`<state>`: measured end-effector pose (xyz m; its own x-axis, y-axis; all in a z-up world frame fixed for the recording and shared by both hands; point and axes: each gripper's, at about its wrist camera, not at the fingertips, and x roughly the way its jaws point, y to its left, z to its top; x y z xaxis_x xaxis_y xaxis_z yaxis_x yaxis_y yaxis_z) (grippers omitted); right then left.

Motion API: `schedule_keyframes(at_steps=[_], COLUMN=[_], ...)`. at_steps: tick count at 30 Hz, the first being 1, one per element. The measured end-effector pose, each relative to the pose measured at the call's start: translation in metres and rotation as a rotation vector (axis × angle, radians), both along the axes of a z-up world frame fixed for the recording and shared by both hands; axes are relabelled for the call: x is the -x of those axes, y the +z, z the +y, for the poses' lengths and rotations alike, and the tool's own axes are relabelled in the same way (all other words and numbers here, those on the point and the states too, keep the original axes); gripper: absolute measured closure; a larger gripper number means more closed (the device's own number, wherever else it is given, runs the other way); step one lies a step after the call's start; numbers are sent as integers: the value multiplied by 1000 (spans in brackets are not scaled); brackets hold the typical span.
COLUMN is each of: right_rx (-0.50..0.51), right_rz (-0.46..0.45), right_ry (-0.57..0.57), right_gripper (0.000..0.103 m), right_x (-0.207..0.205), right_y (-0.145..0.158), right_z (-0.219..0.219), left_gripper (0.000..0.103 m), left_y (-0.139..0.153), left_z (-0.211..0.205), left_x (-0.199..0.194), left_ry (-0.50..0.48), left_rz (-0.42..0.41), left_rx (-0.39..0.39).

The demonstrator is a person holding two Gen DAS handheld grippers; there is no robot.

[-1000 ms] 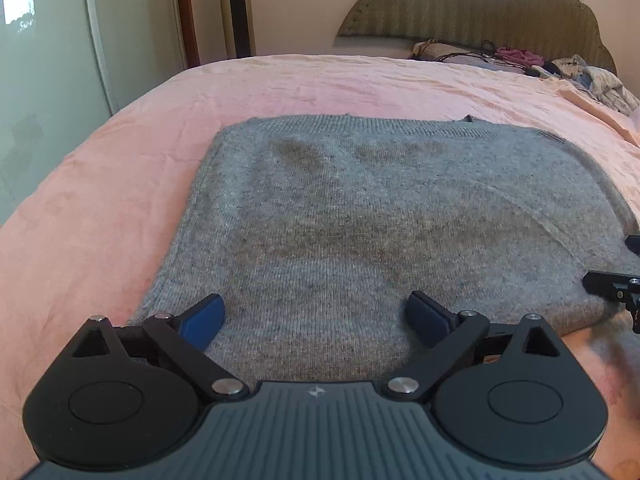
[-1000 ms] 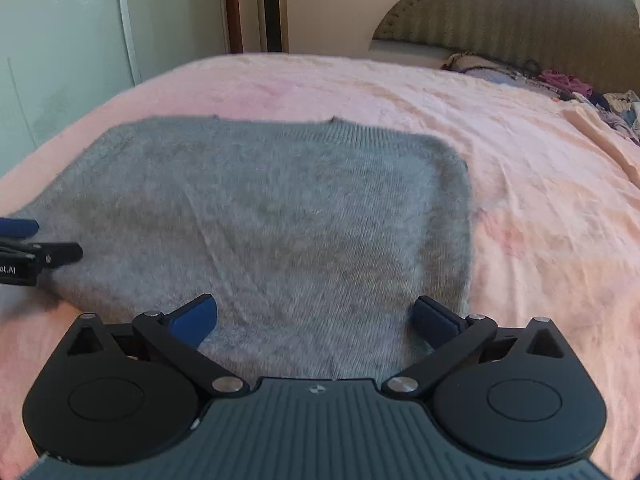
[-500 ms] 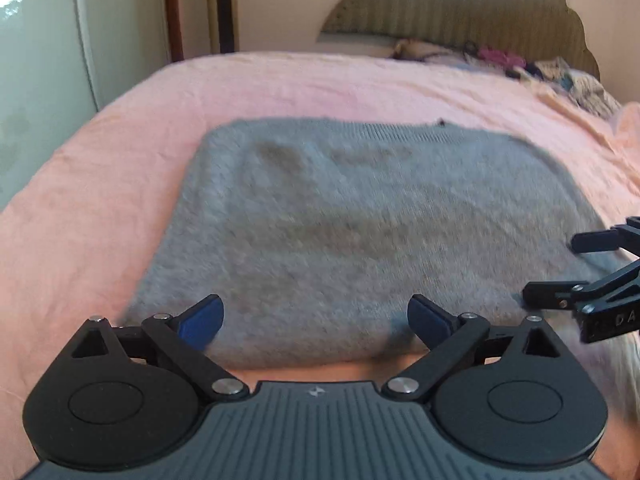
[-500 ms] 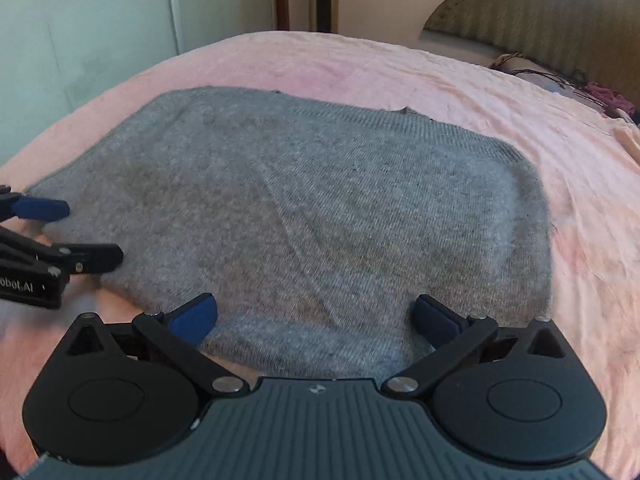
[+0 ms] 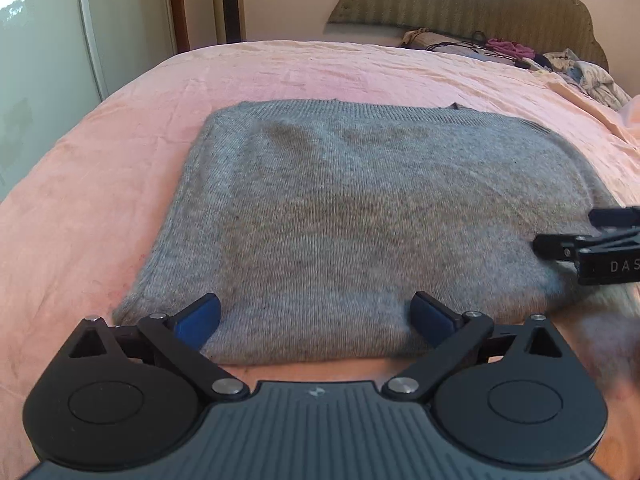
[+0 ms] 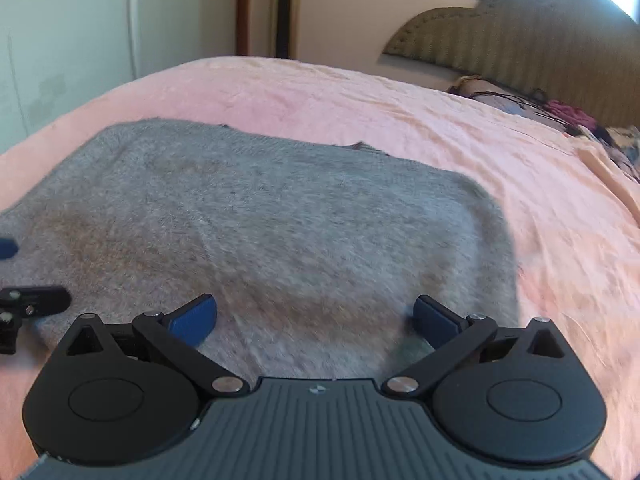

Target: Fold small clothes

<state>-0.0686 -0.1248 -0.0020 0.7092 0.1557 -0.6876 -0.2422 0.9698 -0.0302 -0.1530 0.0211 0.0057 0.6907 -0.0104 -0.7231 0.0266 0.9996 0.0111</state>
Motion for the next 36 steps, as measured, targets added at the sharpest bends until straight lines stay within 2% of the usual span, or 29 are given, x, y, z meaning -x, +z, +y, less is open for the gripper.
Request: schedule_keyframes(at_steps=[2, 3, 7, 8, 10, 11, 14, 16, 17, 18, 20, 24, 28, 30, 32, 33, 34, 35, 36], right_rx=[-43, -32, -36, -29, -22, -27, -48, -83, -91, -92, -105, -119, -111, -109, -117, -120, -120, -117, -115], right_rz=[2, 4, -7, 35, 2, 18, 8, -13, -20, -31, -42, -21, -25, -27, -22, -18, -14, -11, -10], right_ry=[9, 21, -39, -29, 10, 3, -42, -23, -12, -2, 23, 56, 99, 110, 110, 109, 107, 106, 106], right_gripper=[0, 0, 0, 0, 0, 0, 0, 0, 0, 0, 0, 0, 0, 0, 0, 0, 0, 0, 0], right_x=[11, 14, 26, 25, 31, 31, 31, 33, 34, 33, 32, 23, 24, 26, 27, 26, 26, 25, 24], right_y=[-6, -5, 5, -2, -7, -3, 11, 19, 22, 25, 28, 27, 29, 30, 29, 28, 27, 26, 26], right_z=[-10, -11, -16, -17, -21, -23, -27, -29, -28, -26, -20, -9, 1, 1, -2, -3, -4, -4, -5], left_gripper=[1, 1, 1, 1, 1, 1, 1, 1, 1, 1, 1, 2, 17, 17, 28, 40, 46, 47, 53], left_y=[2, 3, 5, 7, 13, 15, 18, 12, 10, 9, 8, 8, 11, 11, 11, 11, 11, 11, 12], left_z=[0, 0, 6, 9, 20, 27, 58, 82, 89, 96, 99, 87, 64, 55, 52, 51, 53, 54, 57], left_x=[-1, -3, -4, -2, 4, 7, 19, 25, 28, 28, 22, 0, -24, -29, -28, -28, -27, -27, -26], left_ry=[5, 14, 28, 42, 80, 106, 253, 358, 384, 413, 458, 502, 507, 500, 517, 524, 531, 535, 538], left_rz=[8, 16, 18, 14, 6, 1, 14, 53, 46, 43, 36, 19, 63, 83, 82, 82, 82, 83, 84], left_rx=[2, 11, 53, 77, 141, 171, 315, 477, 538, 589, 636, 581, 365, 298, 264, 248, 242, 246, 251])
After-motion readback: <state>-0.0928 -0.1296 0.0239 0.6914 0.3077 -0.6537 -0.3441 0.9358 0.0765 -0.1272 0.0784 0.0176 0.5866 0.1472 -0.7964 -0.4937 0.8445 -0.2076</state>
